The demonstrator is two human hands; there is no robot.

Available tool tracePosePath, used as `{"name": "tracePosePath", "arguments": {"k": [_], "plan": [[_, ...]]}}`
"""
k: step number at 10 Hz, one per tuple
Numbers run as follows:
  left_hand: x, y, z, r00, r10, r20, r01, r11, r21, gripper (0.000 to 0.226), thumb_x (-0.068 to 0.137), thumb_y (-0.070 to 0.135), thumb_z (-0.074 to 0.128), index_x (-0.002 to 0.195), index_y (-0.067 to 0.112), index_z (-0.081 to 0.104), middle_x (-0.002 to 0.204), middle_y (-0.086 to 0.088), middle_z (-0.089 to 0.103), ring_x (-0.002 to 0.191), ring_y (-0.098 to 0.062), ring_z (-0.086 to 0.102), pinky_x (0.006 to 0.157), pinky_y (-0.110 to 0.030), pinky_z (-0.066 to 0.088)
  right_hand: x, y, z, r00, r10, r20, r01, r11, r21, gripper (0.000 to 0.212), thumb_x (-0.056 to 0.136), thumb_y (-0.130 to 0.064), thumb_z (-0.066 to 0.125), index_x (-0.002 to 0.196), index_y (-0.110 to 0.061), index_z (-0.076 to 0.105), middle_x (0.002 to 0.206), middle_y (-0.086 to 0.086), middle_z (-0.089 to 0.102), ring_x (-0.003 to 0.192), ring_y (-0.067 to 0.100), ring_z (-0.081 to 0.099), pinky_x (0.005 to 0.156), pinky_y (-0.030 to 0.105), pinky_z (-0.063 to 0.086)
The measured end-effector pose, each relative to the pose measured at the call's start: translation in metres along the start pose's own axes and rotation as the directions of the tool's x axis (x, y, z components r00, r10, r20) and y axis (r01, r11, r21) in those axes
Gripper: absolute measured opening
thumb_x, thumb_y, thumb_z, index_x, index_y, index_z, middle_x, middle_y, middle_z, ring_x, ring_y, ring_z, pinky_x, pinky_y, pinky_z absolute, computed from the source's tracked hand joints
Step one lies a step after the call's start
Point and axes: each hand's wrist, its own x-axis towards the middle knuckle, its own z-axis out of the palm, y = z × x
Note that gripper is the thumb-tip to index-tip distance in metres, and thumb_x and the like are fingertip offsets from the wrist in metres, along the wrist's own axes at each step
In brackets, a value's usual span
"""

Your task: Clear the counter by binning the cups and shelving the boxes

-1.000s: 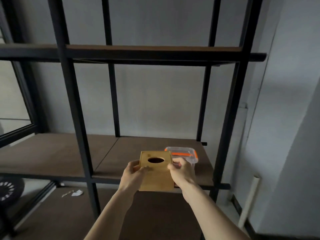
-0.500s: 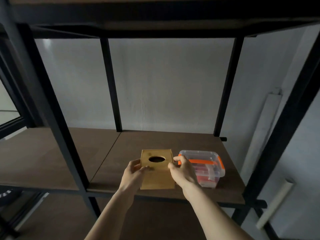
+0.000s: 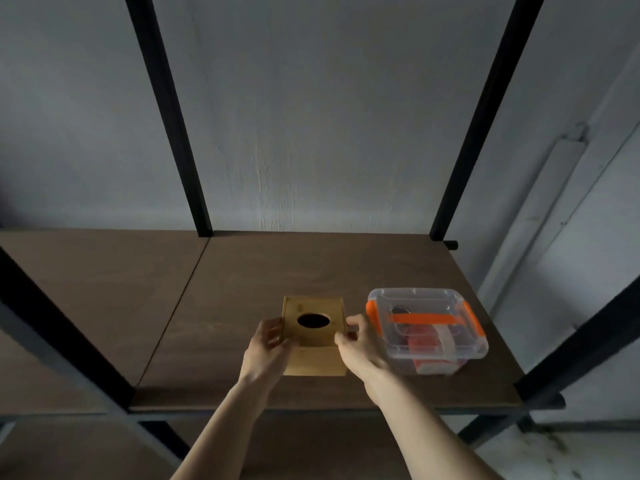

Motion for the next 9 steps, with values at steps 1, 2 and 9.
{"name": "tracePosePath", "arguments": {"k": [1, 2, 9], "plan": [[0.026, -0.02, 0.009, 1.0, -0.002, 0.015, 0.002, 1.0, 0.015, 0.047, 0.085, 0.017, 0.07, 0.128, 0.03, 0.058, 0.118, 0.004, 0.071, 0.11, -0.014, 0.065, 0.085, -0.031, 0.051, 0.023, 0.013, 0.017, 0.999, 0.028, 0.025, -0.028, 1.0, -0.003, 0.026, 0.097, -0.025, 0.058, 0.121, -0.023, 0.047, 0.11, -0.002, 0.05, 0.088, 0.011, 0.051, 0.076, 0.027, 0.046], [0.043, -0.04, 0.017, 0.999, -0.02, 0.029, 0.019, 1.0, 0.024, 0.046, 0.085, 0.019, 0.069, 0.127, 0.031, 0.056, 0.117, 0.009, 0.07, 0.11, -0.011, 0.065, 0.078, -0.024, 0.05, 0.038, 0.026, 0.03, 0.997, 0.058, 0.042, -0.058, 0.998, 0.001, 0.031, 0.098, -0.022, 0.057, 0.127, -0.021, 0.047, 0.115, -0.005, 0.053, 0.087, 0.009, 0.05, 0.067, 0.019, 0.04], [0.043, -0.057, 0.01, 0.985, 0.134, 0.111, -0.172, 0.848, 0.501, 0.045, 0.092, 0.048, 0.058, 0.134, 0.034, 0.05, 0.128, 0.008, 0.064, 0.11, -0.018, 0.063, 0.084, -0.037, 0.053, 0.032, 0.044, 0.036, 0.993, -0.09, 0.073, 0.11, 0.928, -0.357, 0.064, 0.096, -0.042, 0.058, 0.151, -0.017, 0.036, 0.145, 0.002, 0.055, 0.134, 0.022, 0.052, 0.109, 0.035, 0.043]]}}
